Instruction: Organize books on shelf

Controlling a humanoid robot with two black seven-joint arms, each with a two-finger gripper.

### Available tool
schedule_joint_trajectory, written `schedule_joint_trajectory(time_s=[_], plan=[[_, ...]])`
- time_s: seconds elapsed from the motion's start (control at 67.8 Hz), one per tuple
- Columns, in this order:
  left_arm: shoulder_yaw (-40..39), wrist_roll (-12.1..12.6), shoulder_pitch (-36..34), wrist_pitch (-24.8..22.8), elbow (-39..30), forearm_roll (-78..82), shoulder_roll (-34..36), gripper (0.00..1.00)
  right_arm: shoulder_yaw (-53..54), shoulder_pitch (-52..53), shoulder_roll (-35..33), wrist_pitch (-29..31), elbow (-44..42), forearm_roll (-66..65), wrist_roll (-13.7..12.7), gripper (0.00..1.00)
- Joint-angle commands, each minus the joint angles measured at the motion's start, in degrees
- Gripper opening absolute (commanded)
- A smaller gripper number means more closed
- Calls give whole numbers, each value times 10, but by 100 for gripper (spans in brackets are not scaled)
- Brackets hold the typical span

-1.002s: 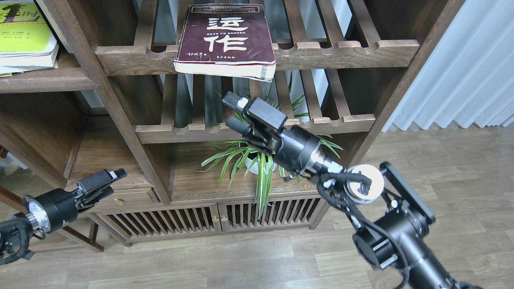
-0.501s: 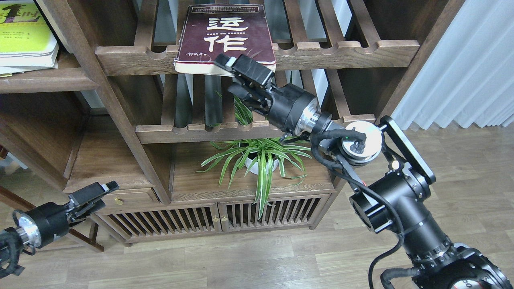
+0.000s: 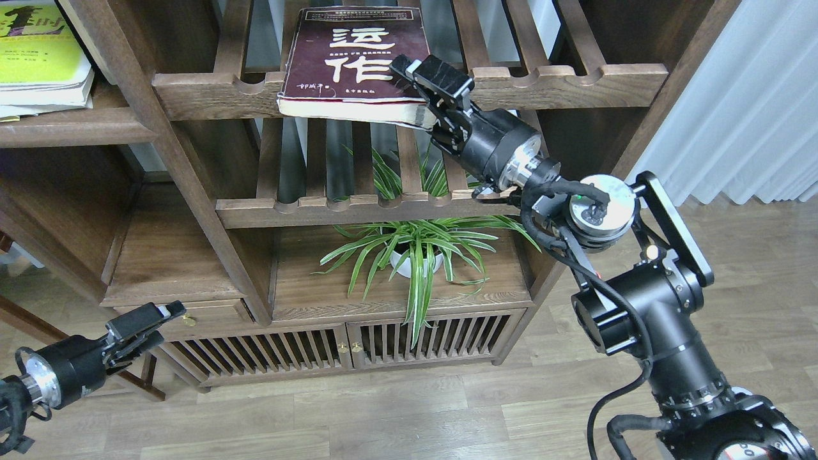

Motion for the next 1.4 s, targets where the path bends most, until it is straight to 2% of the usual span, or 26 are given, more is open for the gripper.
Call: schedule_joint_trajectory(time_s=[0.0, 0.044, 0.133, 0.427, 0.457, 0.855, 0.914, 1.017, 1.091, 1.105, 1.12, 1.179, 1.238, 1.385], plan=[[0, -1, 1, 0, 0, 0, 5, 99, 0, 2, 0, 39, 1, 1, -19, 32], [0, -1, 3, 0, 0, 0, 8, 99, 0, 1, 0, 66, 1, 1, -39, 21], [0, -2, 5, 0, 1, 0, 11, 99, 1, -2, 0, 106, 0, 2, -42, 5], [1, -3, 5, 0, 3, 0, 15, 99, 1, -18, 0, 123, 1, 15, -42, 1], [0, -4, 5, 0, 2, 0, 15, 99, 1, -30, 0, 152, 1, 35, -42, 0], [-89, -13, 4, 0, -68, -2, 10, 99, -18, -152, 0, 323, 24, 167, -42, 0], [-101, -22, 4, 0, -85, -2, 9, 99, -28, -170, 0, 345, 30, 186, -42, 0], [-123, -55, 4, 0, -128, -3, 10, 99, -46, -199, 0, 376, 31, 206, -42, 0], [-144, -91, 4, 0, -166, -3, 10, 98, -52, -213, 0, 378, 31, 205, -42, 0], [-163, -119, 4, 0, -190, -4, 10, 96, -58, -218, 0, 379, 30, 205, -42, 0], [-171, -129, 4, 0, -198, -4, 10, 96, -61, -219, 0, 379, 29, 205, -42, 0], [-190, -153, 4, 0, -220, -3, 10, 94, -69, -219, 0, 379, 28, 205, -42, 0], [-200, -162, 4, 0, -232, -4, 10, 93, -75, -219, 0, 379, 27, 204, -42, 0], [-214, -164, 4, 0, -258, -4, 10, 93, -82, -219, 0, 380, 21, 204, -42, 0]])
